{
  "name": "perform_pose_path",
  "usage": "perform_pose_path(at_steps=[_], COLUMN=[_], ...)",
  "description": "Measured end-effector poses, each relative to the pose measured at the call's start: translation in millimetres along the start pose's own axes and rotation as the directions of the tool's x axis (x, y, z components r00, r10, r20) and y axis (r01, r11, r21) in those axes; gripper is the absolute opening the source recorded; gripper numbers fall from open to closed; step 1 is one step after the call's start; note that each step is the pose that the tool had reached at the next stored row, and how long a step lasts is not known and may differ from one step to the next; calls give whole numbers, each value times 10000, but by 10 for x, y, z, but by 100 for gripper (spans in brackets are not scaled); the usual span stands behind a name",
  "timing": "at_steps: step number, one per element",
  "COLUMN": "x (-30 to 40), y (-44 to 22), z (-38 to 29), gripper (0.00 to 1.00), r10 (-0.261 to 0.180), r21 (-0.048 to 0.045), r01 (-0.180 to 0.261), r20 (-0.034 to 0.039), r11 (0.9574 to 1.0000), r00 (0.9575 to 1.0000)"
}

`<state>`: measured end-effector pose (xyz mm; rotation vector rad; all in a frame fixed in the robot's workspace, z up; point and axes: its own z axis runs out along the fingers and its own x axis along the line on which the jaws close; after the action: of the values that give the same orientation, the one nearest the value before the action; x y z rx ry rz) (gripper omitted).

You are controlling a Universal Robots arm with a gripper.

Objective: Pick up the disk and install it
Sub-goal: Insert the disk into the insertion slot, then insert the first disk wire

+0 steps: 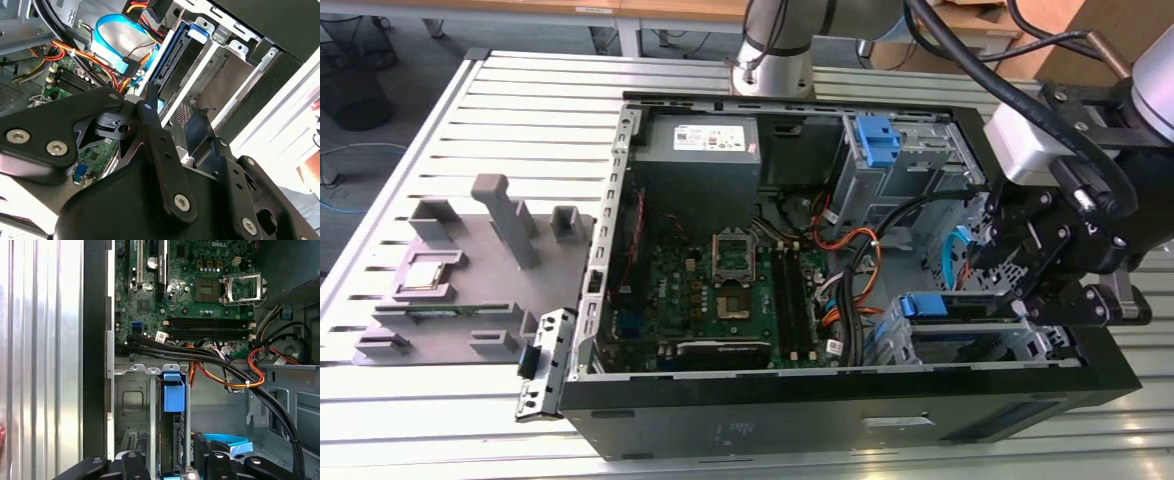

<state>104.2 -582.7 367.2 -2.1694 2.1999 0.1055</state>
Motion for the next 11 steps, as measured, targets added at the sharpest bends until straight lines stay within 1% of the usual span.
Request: perform_pose_path(at_steps=[11], x=[-50], y=[3], z=[11], gripper=[48], r10=[0], r21=[0], r01=[0], r20=[3], r11=[10000], r00=[10000])
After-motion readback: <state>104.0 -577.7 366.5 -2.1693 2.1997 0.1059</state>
